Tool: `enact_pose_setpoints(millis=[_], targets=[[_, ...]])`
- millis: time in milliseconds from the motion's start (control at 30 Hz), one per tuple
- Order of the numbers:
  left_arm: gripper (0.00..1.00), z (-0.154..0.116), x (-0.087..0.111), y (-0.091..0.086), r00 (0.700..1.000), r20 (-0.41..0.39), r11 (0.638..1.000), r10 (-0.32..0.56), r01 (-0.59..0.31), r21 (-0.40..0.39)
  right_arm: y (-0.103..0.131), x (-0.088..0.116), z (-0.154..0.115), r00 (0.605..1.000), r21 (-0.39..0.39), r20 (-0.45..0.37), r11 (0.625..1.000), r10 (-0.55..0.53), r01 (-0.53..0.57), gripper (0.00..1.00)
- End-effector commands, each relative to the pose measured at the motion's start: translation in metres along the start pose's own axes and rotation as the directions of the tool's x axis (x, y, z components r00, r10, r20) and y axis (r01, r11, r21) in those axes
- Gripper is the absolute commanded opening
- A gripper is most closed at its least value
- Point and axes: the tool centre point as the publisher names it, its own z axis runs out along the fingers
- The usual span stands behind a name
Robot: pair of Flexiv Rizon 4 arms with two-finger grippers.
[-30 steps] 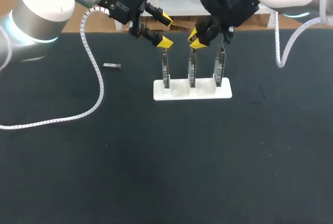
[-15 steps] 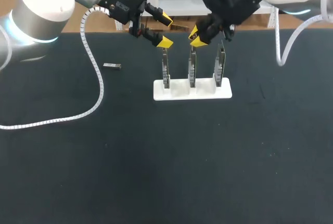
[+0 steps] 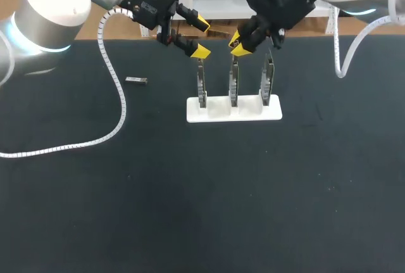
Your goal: Pick up the optical module with the left hand, and insert it into the network port with the right hand.
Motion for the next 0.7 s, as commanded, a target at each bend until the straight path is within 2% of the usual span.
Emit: enact_pose_setpoints(millis=[33,700], targets=[[1.00,-0.0001,-0.0004,-0.0004,1.000,-0.003,1.000,-0.001,0.001,-0.001,-0.0007,-0.0021,-0.0001,1.000,-0.003,-0.004,1.000,-0.004,0.004,0.00],[1.00,-0.0001,-0.0004,-0.0004,1.000,-0.003,1.000,-0.001,0.001,-0.001,0.0042,0.0041,0.0040,1.000,-0.008,0.006,1.000,0.014,-0.013,0.00]])
